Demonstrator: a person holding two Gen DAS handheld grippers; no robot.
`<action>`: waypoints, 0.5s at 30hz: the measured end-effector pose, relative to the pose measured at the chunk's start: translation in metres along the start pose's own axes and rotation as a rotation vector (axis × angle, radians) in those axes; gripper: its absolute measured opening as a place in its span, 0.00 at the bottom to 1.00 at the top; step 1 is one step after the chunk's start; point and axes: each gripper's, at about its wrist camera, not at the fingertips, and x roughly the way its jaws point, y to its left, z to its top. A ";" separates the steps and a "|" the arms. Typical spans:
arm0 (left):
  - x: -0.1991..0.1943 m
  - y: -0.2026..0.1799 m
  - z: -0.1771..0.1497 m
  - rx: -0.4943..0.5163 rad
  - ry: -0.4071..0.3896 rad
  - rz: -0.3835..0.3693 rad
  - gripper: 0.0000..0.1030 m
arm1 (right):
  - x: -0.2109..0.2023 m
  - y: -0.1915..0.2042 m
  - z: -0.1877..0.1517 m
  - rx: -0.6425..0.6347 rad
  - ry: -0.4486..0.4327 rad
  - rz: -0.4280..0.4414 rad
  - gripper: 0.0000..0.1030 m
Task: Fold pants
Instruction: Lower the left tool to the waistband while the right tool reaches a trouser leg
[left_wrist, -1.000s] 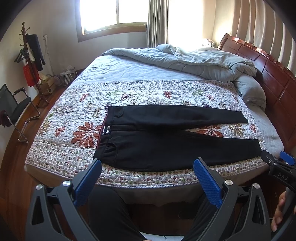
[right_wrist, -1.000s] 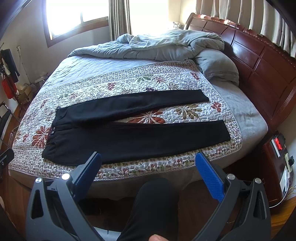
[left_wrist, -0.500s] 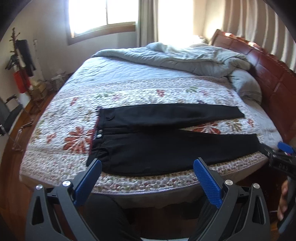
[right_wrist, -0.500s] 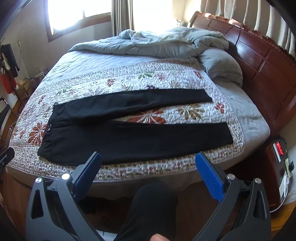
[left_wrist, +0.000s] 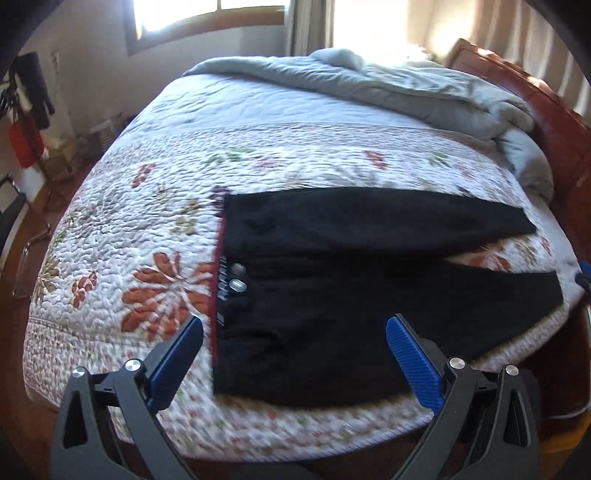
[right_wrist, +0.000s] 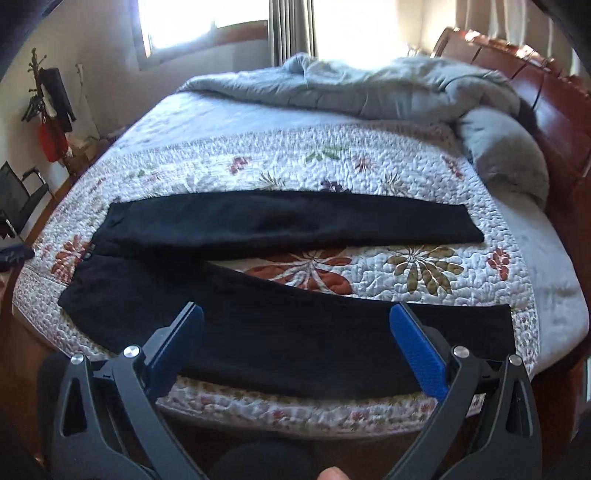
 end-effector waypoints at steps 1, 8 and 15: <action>0.008 0.013 0.010 -0.022 -0.006 0.002 0.96 | 0.012 -0.004 0.006 -0.002 0.025 0.006 0.98; 0.125 0.100 0.095 -0.164 0.071 -0.157 0.96 | 0.102 -0.051 0.049 0.077 0.193 0.170 0.97; 0.247 0.139 0.139 -0.222 0.214 -0.330 0.96 | 0.154 -0.099 0.087 0.160 0.304 0.379 0.97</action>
